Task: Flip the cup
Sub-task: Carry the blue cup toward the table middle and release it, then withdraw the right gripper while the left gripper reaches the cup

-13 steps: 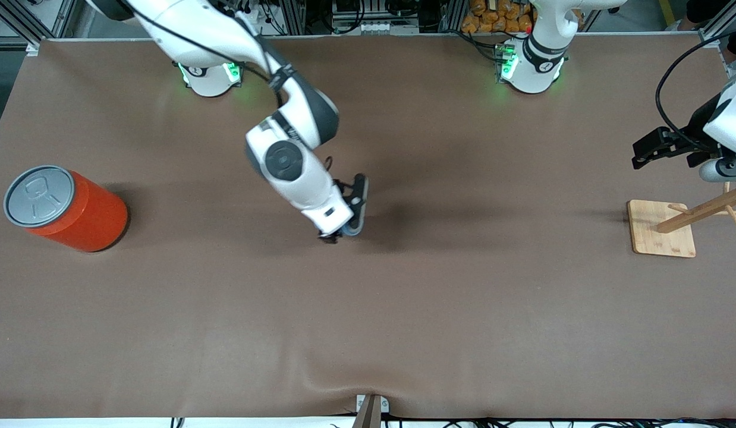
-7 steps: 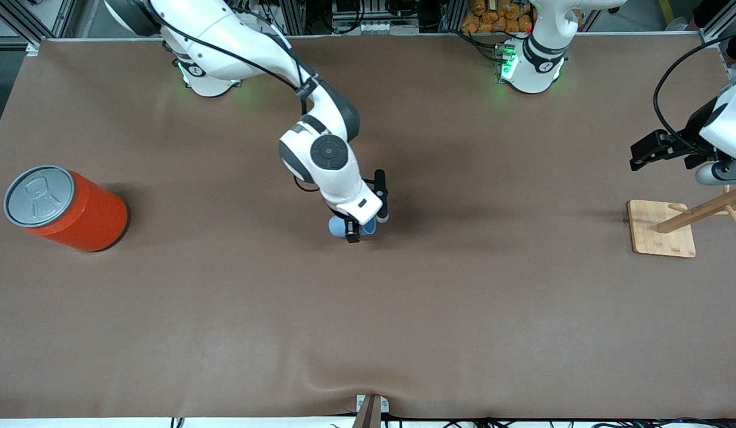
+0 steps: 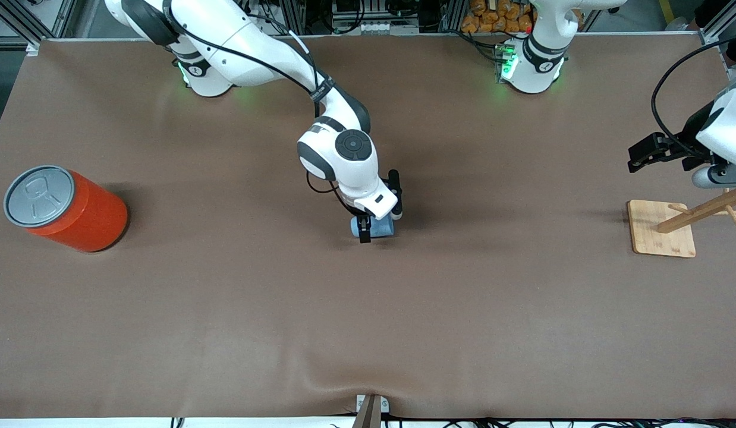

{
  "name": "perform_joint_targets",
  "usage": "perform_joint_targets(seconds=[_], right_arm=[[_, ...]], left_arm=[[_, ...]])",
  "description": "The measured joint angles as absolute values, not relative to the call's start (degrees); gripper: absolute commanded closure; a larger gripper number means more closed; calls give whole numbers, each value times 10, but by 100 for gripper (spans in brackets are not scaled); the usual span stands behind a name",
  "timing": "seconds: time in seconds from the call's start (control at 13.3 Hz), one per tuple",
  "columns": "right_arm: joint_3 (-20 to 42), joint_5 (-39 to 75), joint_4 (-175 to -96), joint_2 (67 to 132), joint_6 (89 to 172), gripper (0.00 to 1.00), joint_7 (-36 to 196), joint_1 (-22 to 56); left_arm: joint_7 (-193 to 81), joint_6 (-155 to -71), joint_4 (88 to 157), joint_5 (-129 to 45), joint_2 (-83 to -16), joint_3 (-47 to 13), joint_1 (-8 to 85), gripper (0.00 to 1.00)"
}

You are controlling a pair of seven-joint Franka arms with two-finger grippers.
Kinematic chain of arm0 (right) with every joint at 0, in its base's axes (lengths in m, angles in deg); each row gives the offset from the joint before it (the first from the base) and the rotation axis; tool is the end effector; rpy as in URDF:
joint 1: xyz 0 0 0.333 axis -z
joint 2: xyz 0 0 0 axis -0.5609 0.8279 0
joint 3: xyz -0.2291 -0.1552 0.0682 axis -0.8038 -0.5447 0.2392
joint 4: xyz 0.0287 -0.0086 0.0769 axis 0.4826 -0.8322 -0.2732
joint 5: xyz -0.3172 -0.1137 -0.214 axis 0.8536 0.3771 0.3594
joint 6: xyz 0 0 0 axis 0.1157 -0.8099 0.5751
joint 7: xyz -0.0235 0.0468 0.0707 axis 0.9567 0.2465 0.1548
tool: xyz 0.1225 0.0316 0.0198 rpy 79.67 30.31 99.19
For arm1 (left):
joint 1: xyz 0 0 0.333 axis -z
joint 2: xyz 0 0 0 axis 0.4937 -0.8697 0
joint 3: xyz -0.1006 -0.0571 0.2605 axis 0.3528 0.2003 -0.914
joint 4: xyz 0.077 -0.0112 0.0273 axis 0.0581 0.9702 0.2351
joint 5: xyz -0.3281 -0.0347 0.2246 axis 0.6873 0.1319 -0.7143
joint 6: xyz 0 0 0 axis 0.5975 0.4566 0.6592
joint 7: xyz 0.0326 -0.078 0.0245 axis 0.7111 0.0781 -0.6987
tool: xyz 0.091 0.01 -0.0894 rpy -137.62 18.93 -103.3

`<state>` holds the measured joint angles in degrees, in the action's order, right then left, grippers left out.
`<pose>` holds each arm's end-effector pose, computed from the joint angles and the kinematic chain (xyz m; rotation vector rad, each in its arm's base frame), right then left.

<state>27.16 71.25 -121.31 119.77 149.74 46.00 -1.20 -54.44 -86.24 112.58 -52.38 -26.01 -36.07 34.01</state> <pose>0.5152 0.4975 0.1927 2.1127 2.2095 0.1950 0.5679 -0.0337 0.5537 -3.1096 -0.0223 0.0540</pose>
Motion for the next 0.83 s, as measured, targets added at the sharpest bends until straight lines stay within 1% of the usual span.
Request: perform_joint_targets(seconds=[0.23, 0.45, 0.68, 0.83], right_arm=[[270, 711, -1198, 1191, 1480, 0, 487, -3], [267, 698, -1188, 1153, 1408, 0, 563, 21], [265, 687, -1185, 1089, 1335, 0, 592, 87], [263, 659, -1184, 1060, 1294, 0, 592, 144]], left_arm=[[-544, -862, 1126, -522, -261, -360, 340, 0], [-544, -862, 1126, -511, -262, -360, 340, 0], [-544, -862, 1126, -496, -264, -359, 343, 0], [-544, -860, 1129, -423, -273, -356, 350, 0]])
